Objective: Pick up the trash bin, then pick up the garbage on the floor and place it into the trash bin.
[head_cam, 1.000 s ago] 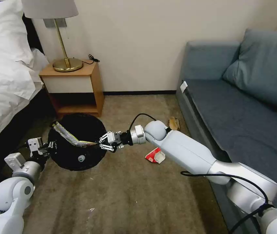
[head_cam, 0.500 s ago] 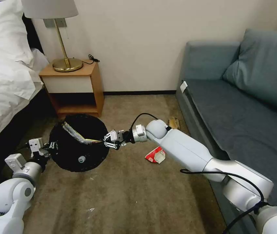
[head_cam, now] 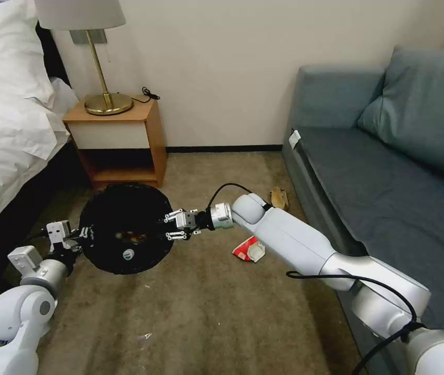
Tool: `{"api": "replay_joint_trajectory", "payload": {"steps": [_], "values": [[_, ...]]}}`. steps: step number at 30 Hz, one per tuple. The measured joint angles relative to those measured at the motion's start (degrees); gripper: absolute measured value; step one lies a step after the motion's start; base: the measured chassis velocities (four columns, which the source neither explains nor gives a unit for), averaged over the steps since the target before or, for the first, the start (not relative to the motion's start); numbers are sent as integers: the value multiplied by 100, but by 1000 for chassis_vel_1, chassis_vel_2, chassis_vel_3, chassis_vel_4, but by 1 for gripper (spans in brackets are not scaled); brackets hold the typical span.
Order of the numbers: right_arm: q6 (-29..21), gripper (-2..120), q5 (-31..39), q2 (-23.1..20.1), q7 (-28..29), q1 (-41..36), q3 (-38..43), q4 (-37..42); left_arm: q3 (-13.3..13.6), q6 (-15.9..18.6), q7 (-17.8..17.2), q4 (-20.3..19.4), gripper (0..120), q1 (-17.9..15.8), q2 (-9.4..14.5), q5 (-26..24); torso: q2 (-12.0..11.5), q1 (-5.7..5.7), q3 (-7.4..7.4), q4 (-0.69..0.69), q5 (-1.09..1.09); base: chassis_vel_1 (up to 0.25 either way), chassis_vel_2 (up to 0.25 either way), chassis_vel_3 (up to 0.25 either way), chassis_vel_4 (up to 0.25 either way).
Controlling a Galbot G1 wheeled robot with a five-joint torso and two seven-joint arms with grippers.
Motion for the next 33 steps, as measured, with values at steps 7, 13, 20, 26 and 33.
{"api": "replay_joint_trajectory", "payload": {"steps": [7,13,20,26,33], "values": [[15,68,429,-96,7,19,234,277,21,10,-3,129,1,-79,-5,-18,0,0,0,1,0,0,0,0,0],[-296,91,1224,-698,52,-53,846,1617,-19,10,-90,375,1,-153,74,-63,0,0,0,0,0,0,0,0,0],[-394,100,1542,-1367,1182,-274,1424,2408,-39,7,-134,427,1,-178,123,-113,1,0,-1,0,1,0,0,0,0],[-1204,100,2056,-1662,2836,-515,1670,1853,-101,7,-149,313,1,-64,149,-133,1,0,0,1,2,0,0,0,0],[-2507,100,2098,-1364,3713,-261,1523,296,-126,-4,-162,257,1,-30,168,-153,1,0,0,-1,-1,0,0,0,0]]}}
